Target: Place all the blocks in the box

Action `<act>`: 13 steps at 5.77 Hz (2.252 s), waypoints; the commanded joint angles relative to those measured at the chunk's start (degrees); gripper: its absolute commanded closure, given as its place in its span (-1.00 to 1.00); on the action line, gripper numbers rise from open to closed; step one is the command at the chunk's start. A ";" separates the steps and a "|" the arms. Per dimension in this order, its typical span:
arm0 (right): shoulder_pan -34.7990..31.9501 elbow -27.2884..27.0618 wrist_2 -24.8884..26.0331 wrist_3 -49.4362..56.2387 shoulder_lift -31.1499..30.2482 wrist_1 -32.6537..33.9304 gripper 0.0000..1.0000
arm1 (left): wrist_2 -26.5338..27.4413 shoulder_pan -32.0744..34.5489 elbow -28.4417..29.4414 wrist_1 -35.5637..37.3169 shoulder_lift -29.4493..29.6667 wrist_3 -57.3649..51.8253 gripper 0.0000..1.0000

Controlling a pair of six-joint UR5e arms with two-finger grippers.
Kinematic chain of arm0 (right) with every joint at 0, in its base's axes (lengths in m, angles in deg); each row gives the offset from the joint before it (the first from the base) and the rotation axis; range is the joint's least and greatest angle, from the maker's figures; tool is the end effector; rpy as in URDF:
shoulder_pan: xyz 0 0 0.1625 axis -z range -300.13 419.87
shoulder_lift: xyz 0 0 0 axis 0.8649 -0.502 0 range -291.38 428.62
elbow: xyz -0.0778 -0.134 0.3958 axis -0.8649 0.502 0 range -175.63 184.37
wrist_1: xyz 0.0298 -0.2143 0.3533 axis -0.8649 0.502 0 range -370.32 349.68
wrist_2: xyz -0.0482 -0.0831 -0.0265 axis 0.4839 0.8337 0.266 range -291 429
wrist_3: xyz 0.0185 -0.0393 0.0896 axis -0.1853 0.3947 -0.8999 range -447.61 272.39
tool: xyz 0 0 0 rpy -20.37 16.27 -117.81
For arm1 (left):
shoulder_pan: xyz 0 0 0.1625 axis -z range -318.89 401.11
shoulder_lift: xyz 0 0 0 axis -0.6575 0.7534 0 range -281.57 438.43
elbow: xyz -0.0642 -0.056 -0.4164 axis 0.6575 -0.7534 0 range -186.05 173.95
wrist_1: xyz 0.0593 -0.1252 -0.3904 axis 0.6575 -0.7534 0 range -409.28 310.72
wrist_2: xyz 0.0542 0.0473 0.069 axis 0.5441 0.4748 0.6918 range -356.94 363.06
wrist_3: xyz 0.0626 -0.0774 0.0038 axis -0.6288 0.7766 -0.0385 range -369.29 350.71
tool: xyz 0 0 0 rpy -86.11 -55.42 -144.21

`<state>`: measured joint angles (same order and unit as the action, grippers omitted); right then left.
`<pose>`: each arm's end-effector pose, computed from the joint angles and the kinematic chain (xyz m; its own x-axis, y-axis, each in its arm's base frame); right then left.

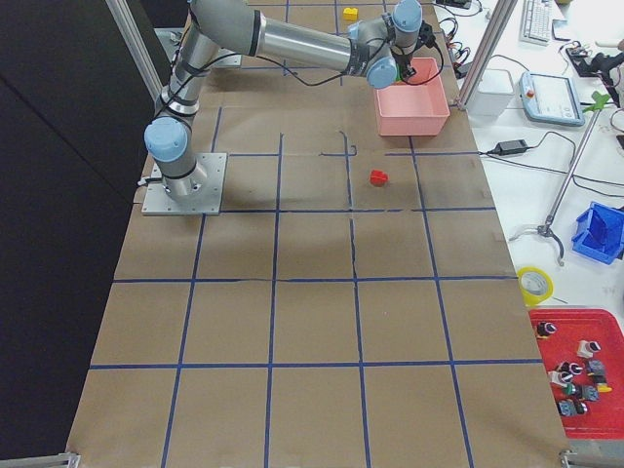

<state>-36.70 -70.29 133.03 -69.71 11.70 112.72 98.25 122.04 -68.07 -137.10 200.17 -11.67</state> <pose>0.2587 -0.7003 0.3391 -0.8034 -0.5017 -0.3208 -0.3755 0.8449 -0.3810 -0.0105 -0.7225 0.3965 -0.9895 -0.1135 -0.0893 -0.1166 0.9927 0.0311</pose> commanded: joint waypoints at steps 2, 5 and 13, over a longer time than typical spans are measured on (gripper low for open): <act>0.06 2.06 -0.14 -0.14 0.93 0.01 -0.99 | -0.80 6.93 0.58 0.80 1.66 5.07 0.78; 11.80 -1.26 15.80 6.75 -7.39 -1.14 -1.00 | -6.06 9.84 5.99 3.62 4.71 6.34 0.78; 17.64 -35.12 28.78 -7.52 -6.36 31.73 -0.98 | -2.91 21.64 19.84 8.11 19.96 24.80 -0.99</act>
<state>-18.99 -104.72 161.69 -76.23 5.26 143.64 95.02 143.84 -47.25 -128.92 221.29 13.09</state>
